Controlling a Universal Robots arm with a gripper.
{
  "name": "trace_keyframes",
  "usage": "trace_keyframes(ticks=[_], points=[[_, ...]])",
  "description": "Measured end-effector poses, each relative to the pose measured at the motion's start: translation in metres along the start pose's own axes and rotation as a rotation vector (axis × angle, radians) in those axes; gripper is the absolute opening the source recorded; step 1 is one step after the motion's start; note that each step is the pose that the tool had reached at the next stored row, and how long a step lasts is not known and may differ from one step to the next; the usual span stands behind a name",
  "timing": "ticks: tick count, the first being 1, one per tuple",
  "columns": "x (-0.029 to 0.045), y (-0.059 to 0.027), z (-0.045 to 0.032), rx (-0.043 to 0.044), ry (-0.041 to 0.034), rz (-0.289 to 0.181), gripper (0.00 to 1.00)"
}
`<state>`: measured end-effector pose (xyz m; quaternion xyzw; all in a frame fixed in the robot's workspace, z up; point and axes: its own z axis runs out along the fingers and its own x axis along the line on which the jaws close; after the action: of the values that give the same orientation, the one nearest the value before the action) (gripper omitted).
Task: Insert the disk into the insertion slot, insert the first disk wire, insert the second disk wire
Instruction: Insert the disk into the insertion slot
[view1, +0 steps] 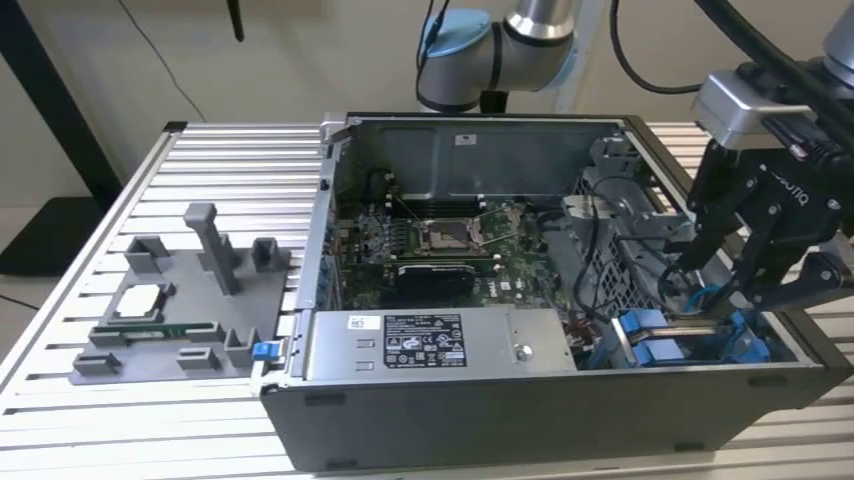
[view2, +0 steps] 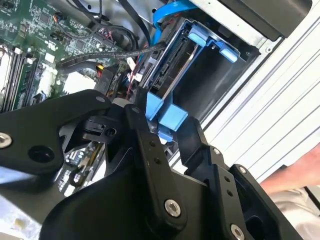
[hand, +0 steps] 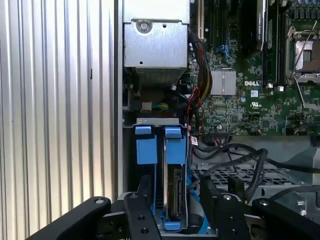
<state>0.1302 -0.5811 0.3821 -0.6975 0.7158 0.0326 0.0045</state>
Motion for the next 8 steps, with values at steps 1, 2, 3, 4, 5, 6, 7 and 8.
trace_keyframes(ticks=[1,2,3,4,5,6,7,8], points=[[-0.0001,0.0001,-0.0017,0.0,0.0,0.0,1.0],[-0.0002,0.0001,-0.0033,0.0,-0.0001,0.0,1.0],[-0.0005,0.0002,-0.0046,0.0,0.0,0.0,1.0],[-0.0008,0.0003,-0.0058,0.0,0.0,0.0,1.0],[-0.0013,0.0003,-0.0069,0.0,0.0,0.0,1.0],[-0.0018,0.0004,-0.0081,-0.0001,-0.0001,0.0,1.0],[-0.0024,0.0004,-0.0094,0.0,0.0,0.0,1.0],[-0.003,0.0005,-0.011,0.0,0.0001,0.0,1.0]])
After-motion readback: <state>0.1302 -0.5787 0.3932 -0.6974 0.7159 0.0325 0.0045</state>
